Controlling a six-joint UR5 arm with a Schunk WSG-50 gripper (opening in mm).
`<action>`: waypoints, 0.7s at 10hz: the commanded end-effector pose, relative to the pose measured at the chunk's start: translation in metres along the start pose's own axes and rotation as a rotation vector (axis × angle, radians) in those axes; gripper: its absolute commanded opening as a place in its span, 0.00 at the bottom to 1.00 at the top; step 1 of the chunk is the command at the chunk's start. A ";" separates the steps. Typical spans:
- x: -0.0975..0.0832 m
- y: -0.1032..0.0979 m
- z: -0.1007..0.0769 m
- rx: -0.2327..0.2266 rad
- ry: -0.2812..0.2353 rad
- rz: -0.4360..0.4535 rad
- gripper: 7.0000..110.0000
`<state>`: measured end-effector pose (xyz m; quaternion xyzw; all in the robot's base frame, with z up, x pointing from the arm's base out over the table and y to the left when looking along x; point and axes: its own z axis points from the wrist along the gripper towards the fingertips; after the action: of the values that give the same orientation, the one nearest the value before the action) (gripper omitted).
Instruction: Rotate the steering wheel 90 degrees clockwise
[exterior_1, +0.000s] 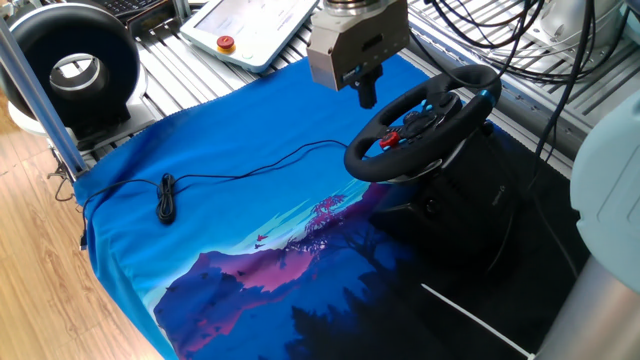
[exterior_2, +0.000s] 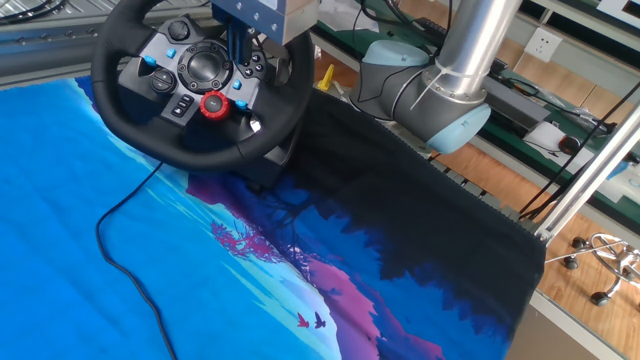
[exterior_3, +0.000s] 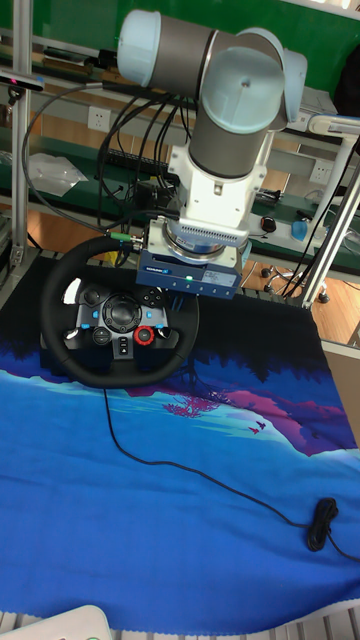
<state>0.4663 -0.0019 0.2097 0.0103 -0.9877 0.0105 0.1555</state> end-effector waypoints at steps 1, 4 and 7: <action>0.014 0.004 -0.010 -0.042 0.023 -0.019 0.00; 0.040 -0.003 -0.020 -0.044 0.045 -0.043 0.00; 0.019 0.002 0.000 -0.037 0.002 -0.037 0.00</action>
<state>0.4425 -0.0051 0.2274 0.0250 -0.9853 -0.0068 0.1691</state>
